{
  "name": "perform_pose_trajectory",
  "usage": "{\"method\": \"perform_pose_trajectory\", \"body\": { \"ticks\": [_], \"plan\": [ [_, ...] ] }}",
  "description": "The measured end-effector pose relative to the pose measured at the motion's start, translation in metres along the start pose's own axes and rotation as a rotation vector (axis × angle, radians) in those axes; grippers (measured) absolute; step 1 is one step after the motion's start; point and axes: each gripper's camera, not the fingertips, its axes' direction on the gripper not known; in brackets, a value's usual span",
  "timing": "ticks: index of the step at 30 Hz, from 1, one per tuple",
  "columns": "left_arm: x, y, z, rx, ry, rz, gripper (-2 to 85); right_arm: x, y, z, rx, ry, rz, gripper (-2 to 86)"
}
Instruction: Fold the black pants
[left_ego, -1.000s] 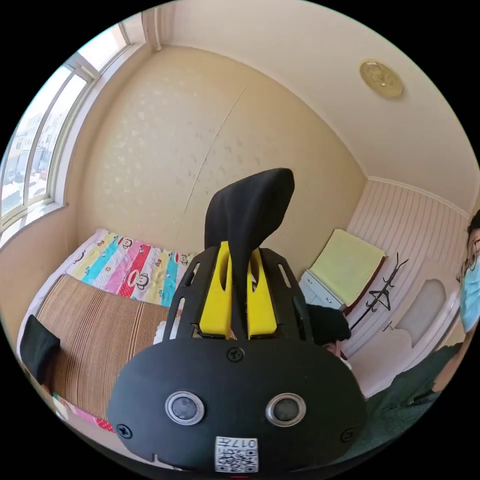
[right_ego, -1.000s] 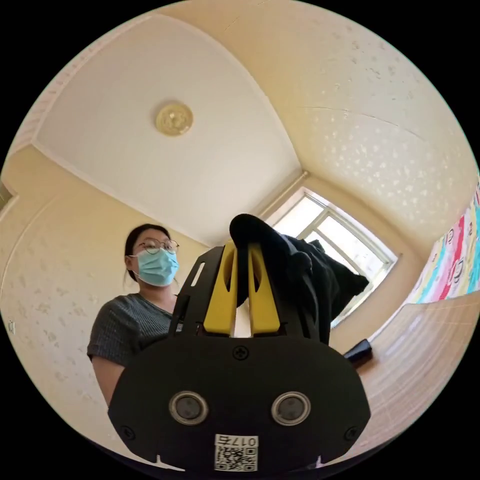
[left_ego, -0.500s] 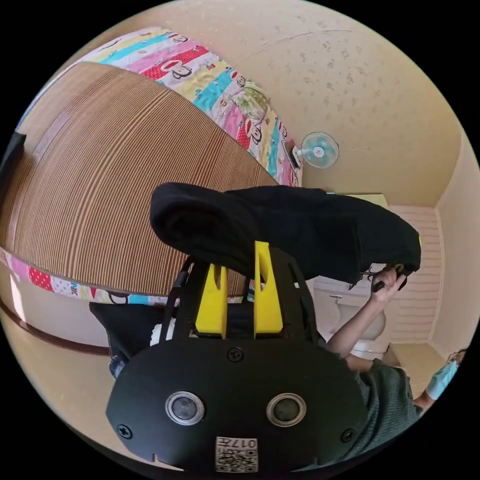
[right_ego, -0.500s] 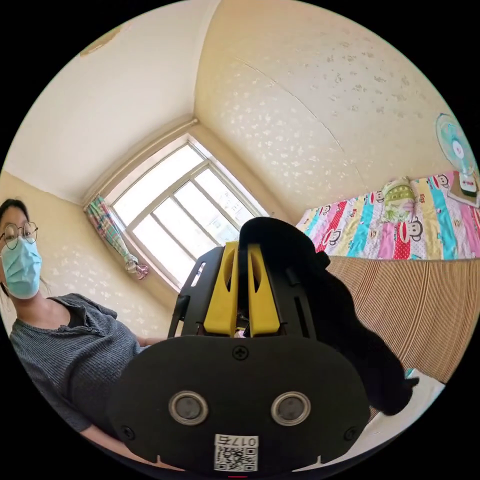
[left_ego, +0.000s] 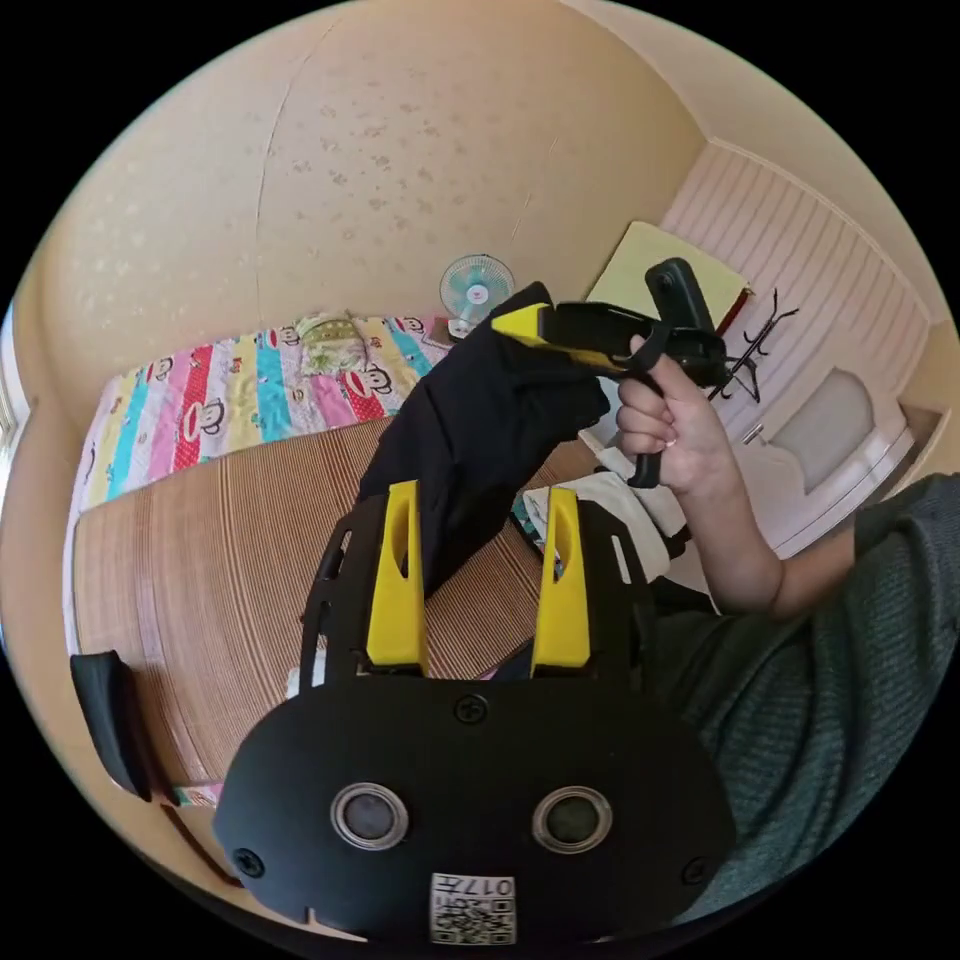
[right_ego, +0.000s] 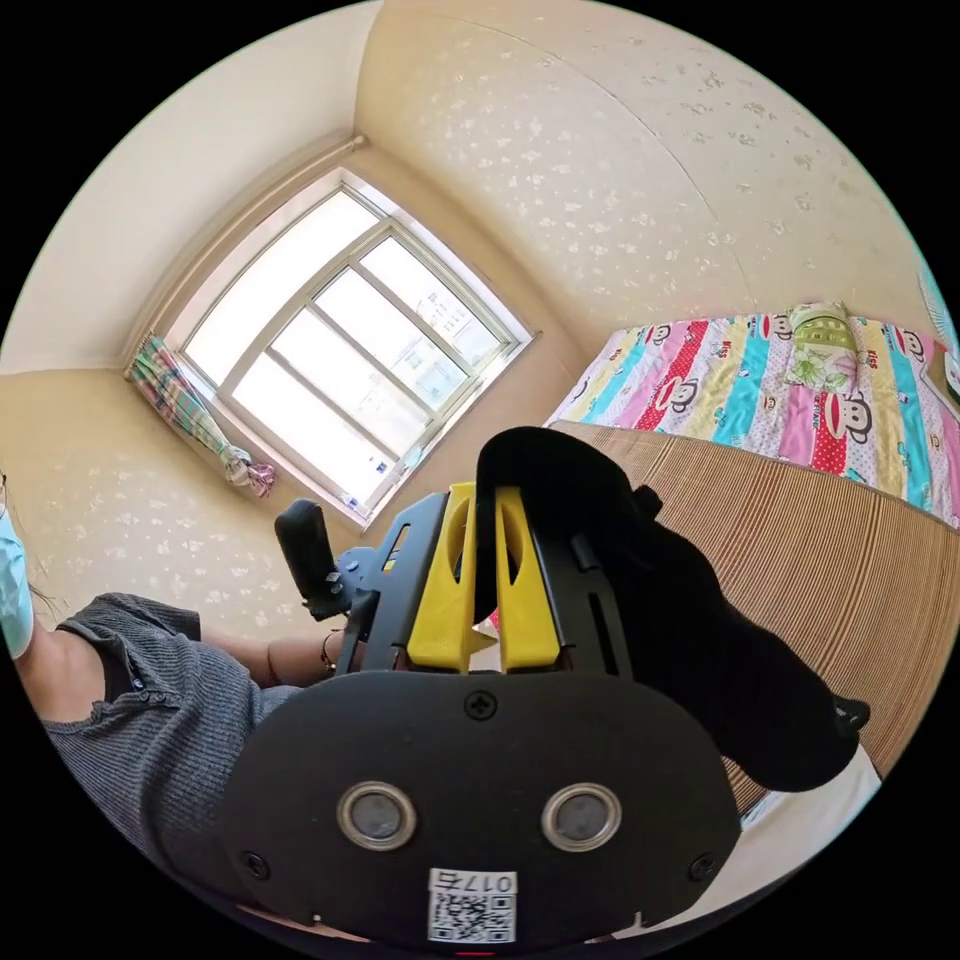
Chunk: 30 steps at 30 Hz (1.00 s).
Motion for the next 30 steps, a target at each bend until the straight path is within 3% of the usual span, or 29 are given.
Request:
{"method": "perform_pose_trajectory", "body": {
  "ticks": [2, 4, 5, 7, 11, 16, 18, 23, 27, 30],
  "plan": [
    [0.023, 0.0, 0.001, 0.027, -0.1, 0.015, 14.4, -0.014, -0.001, 0.006, 0.004, -0.002, -0.03, 2.8],
    [0.045, 0.012, -0.024, 0.181, -0.301, -0.045, 8.1, -0.026, 0.002, -0.001, 0.036, 0.006, -0.071, 3.4],
    [0.049, 0.016, -0.034, 0.233, -0.314, -0.04, 6.4, -0.031, 0.005, -0.009, 0.039, -0.004, -0.104, 4.0],
    [0.054, 0.022, -0.072, 0.362, -0.264, -0.037, 4.3, -0.039, 0.012, -0.019, -0.003, -0.059, -0.164, 5.2],
    [0.055, 0.008, -0.122, 0.405, -0.179, -0.05, 1.9, -0.069, 0.064, -0.066, 0.054, -0.142, -0.358, 5.0],
    [0.062, -0.001, -0.2, 0.459, -0.116, -0.045, 0.8, -0.075, 0.169, -0.11, 0.245, 0.133, -0.347, 4.3],
    [0.062, 0.001, -0.23, 0.487, -0.077, -0.034, 0.8, -0.056, 0.207, -0.092, 0.189, 0.319, -0.263, 5.6],
    [0.062, 0.011, -0.3, 0.528, -0.057, -0.042, 1.3, -0.041, 0.225, 0.008, 0.014, 0.438, -0.208, 17.7],
    [0.051, 0.022, -0.351, 0.526, -0.002, -0.025, 1.6, -0.091, 0.198, 0.049, 0.213, 0.454, -0.363, 17.9],
    [0.041, 0.032, -0.392, 0.529, 0.02, 0.014, 1.9, -0.112, 0.154, 0.057, 0.19, 0.389, -0.489, 16.0]
  ]
}}
